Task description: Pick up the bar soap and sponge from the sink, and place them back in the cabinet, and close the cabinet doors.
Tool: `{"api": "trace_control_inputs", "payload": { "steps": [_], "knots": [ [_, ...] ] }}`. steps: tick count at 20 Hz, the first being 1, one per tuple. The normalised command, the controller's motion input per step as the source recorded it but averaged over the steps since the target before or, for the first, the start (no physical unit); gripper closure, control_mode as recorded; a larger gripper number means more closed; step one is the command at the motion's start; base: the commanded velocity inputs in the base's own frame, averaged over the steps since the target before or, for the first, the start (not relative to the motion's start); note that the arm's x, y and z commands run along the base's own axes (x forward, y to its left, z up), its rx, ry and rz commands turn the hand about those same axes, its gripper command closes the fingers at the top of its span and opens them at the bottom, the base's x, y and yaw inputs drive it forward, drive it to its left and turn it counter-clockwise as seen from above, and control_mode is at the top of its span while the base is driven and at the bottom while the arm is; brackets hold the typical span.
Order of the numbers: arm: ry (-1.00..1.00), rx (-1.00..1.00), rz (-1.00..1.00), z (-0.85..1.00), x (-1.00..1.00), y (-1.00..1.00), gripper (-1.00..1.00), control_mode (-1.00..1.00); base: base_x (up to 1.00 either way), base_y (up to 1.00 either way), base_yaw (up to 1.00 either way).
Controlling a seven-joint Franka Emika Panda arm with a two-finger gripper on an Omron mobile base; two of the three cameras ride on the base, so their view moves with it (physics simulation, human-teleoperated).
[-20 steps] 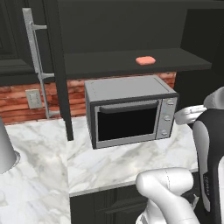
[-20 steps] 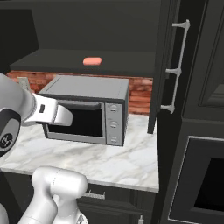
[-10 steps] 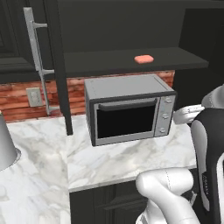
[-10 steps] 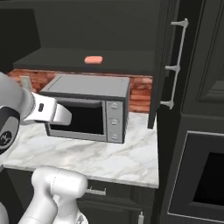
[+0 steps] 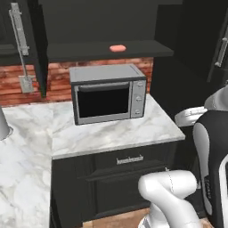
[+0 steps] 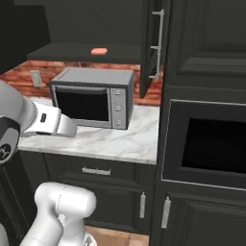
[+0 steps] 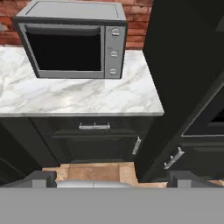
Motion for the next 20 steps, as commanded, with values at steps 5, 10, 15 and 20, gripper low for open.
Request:
{"api": "trace_control_inputs", "payload": {
  "steps": [5, 10, 15, 20],
  "knots": [
    [0.0, 0.0, 0.0, 0.0, 0.0, 0.0, -1.0, 1.0, -0.77, -0.67, 0.02],
    [0.0, 0.0, 0.0, 0.0, 0.0, 0.0, -1.0, 1.0, -0.55, -0.36, 0.14],
    [0.0, 0.0, 0.0, 0.0, 0.0, 0.0, -1.0, 1.0, -0.36, 0.06, 0.43],
    [0.0, 0.0, 0.0, 0.0, 0.0, 0.0, -1.0, 1.0, -0.37, 0.3, 0.59]
  ]
}}
